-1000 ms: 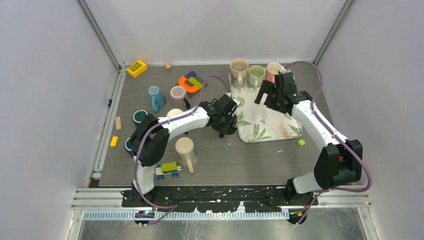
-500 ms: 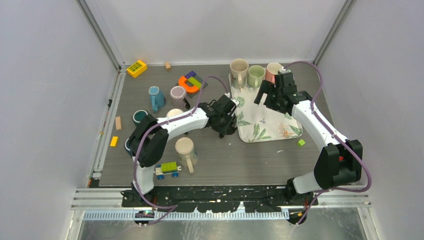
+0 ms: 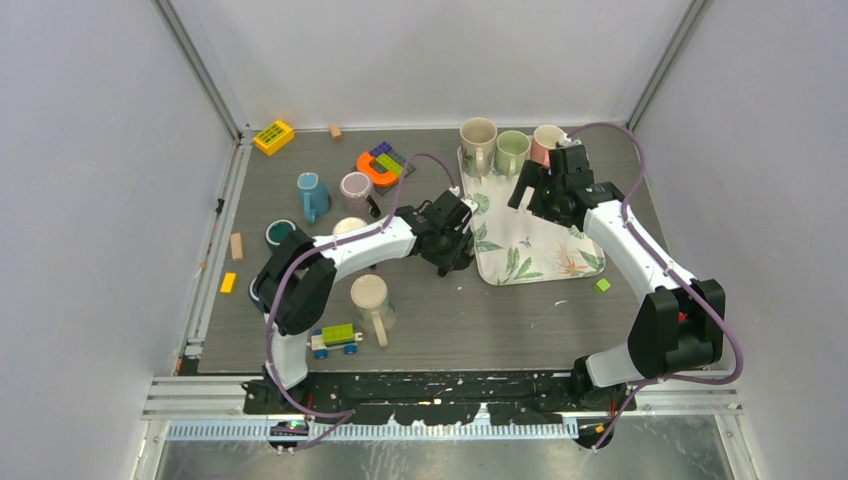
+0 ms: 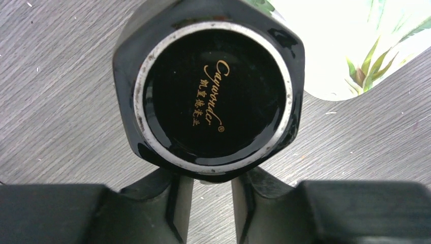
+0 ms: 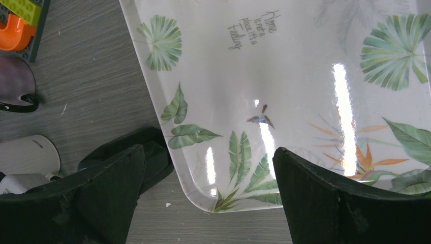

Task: Turn the mug right side up
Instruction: Turn over the cup at the center of the board.

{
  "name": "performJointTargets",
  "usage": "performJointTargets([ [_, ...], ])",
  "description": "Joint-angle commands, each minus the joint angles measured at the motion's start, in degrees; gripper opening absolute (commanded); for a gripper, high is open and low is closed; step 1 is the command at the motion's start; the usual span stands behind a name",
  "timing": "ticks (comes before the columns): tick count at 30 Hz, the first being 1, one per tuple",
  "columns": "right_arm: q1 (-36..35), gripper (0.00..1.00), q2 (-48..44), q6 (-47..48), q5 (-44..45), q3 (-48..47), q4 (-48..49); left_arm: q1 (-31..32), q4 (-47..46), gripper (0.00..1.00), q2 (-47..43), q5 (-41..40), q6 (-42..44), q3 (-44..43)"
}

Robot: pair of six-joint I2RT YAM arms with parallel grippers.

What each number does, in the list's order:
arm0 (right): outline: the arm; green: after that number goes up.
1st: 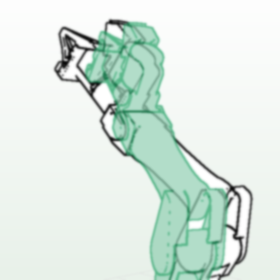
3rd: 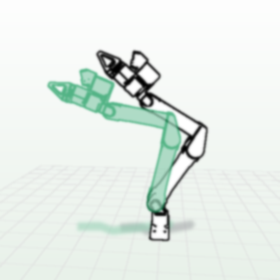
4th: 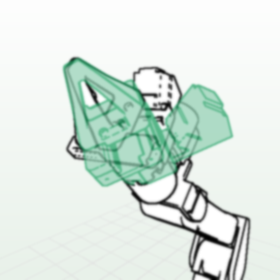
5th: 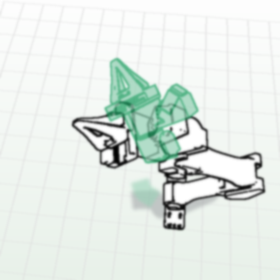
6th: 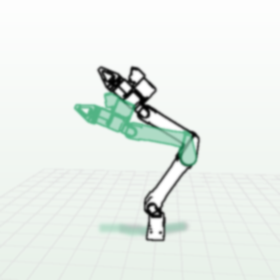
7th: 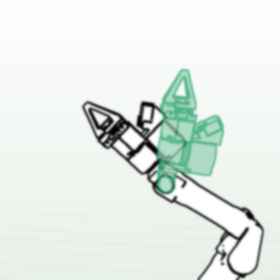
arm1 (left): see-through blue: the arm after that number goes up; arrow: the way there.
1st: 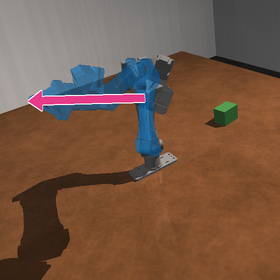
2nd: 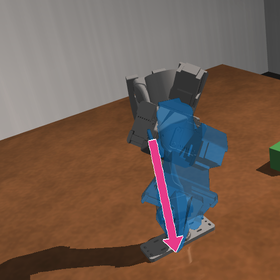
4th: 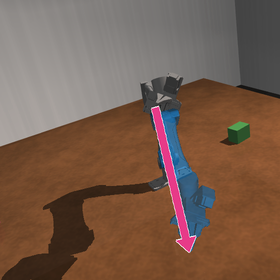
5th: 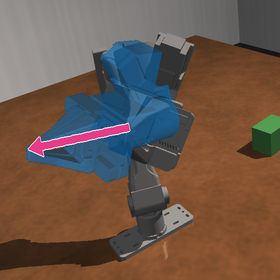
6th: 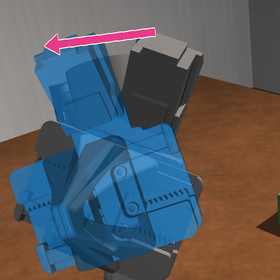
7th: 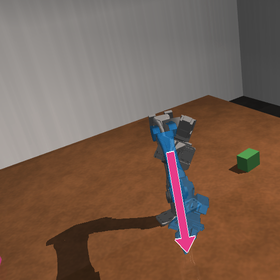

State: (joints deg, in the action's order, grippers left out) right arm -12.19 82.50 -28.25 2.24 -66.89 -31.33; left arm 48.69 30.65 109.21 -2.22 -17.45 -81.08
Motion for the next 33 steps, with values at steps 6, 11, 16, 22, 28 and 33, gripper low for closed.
performJointTargets([
  [6,-0.3,1.0,-1.5,0.0,-0.7,-0.1,1.1,0.2,-0.7,0.41,-1.6,-0.7,1.6,-2.7],
  [11,-0.3,1.0,-1.9,0.0,-0.7,0.3,1.2,0.2,0.2,0.38,-0.9,-0.7,4.1,-4.5],
  [16,-0.3,1.0,-1.9,0.0,-0.9,0.3,1.3,0.2,1.0,0.36,-0.1,-0.6,5.9,-5.6],
  [22,-0.4,1.0,-2.1,-0.1,-1.1,0.0,1.0,0.1,1.3,0.33,1.0,-0.7,6.9,-6.1],
  [28,-0.6,1.0,-2.5,-0.2,-1.2,-0.1,0.8,0.1,0.2,0.32,1.7,-0.2,6.8,-5.5],
  [33,-0.9,1.0,-3.1,-0.4,-1.4,0.2,0.8,0.1,-1.0,0.36,2.2,0.3,6.2,-5.2],
])
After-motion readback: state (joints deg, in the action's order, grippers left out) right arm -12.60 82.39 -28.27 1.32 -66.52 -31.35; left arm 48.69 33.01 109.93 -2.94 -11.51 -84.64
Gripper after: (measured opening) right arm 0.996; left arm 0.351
